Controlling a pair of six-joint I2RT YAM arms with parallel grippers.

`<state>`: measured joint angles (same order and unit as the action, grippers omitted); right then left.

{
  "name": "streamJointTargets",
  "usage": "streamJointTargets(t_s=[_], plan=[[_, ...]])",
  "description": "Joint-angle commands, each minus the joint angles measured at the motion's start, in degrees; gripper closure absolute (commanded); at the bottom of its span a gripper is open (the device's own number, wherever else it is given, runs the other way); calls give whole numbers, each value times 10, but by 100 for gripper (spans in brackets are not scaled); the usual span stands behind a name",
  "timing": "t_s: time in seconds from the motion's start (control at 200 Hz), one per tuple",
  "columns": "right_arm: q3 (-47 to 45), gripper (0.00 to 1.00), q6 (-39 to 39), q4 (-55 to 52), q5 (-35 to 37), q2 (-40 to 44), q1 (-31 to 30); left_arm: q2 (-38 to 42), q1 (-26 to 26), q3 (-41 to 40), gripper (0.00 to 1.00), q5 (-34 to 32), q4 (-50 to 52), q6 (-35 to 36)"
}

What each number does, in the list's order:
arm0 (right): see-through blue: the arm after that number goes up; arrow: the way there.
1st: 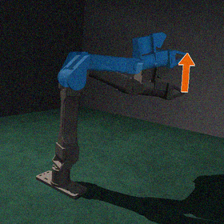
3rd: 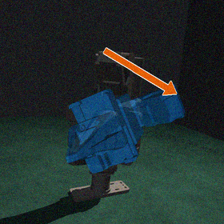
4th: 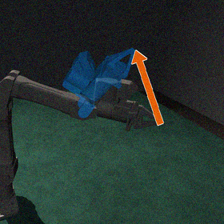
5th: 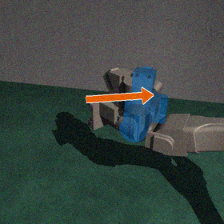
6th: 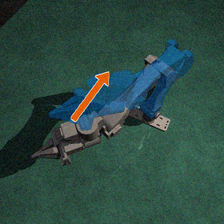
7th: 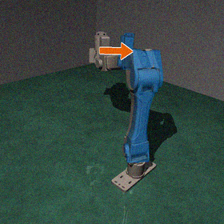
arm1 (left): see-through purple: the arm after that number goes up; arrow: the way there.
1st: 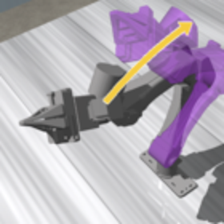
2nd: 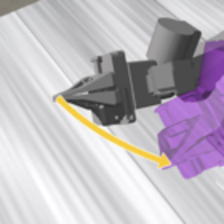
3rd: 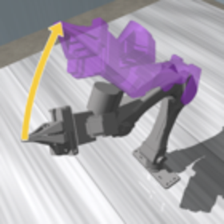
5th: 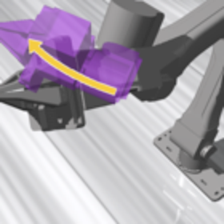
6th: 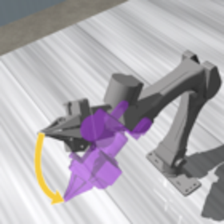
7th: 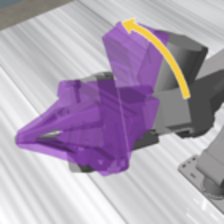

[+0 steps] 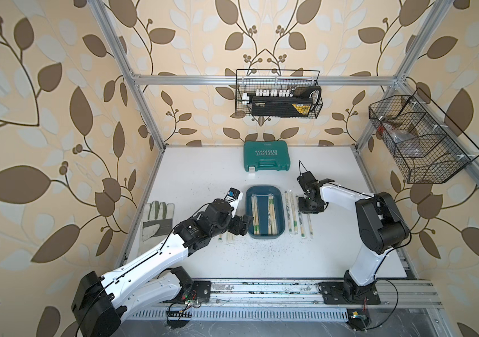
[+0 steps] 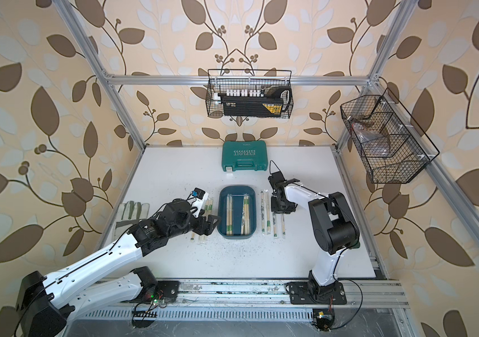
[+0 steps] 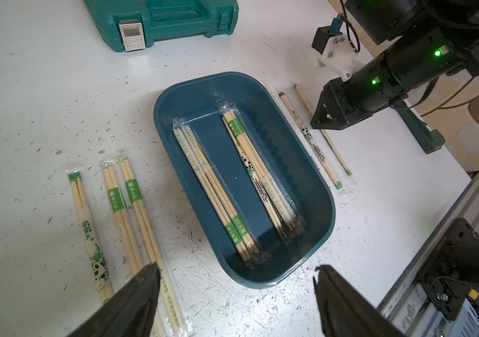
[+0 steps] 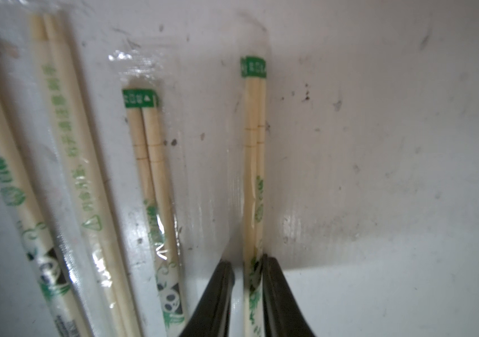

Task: Take the paired disposable chopsticks out of the storage box
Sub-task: Place the paired disposable chopsticks at the center of the board.

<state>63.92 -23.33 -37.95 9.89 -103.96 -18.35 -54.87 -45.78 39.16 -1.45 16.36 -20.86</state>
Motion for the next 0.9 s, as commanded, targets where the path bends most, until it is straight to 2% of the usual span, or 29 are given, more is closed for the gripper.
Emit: streamJointTargets(t_s=[0.0,0.11,0.321,0.591,0.897], plan=[[-5,72,-8,-20,-16,-31,-5,2,-2,12,13,-10,1,12],[-5,66,-8,-20,-16,-24,-5,-1,-1,10,13,-9,0,11],[-4,65,-6,-26,-24,-14,-5,-5,-1,10,13,-12,2,7],[16,58,-1,-61,-34,25,-5,3,-1,21,13,-6,5,4],[40,53,24,-120,-37,134,-5,-39,-2,61,14,-31,34,-22]])
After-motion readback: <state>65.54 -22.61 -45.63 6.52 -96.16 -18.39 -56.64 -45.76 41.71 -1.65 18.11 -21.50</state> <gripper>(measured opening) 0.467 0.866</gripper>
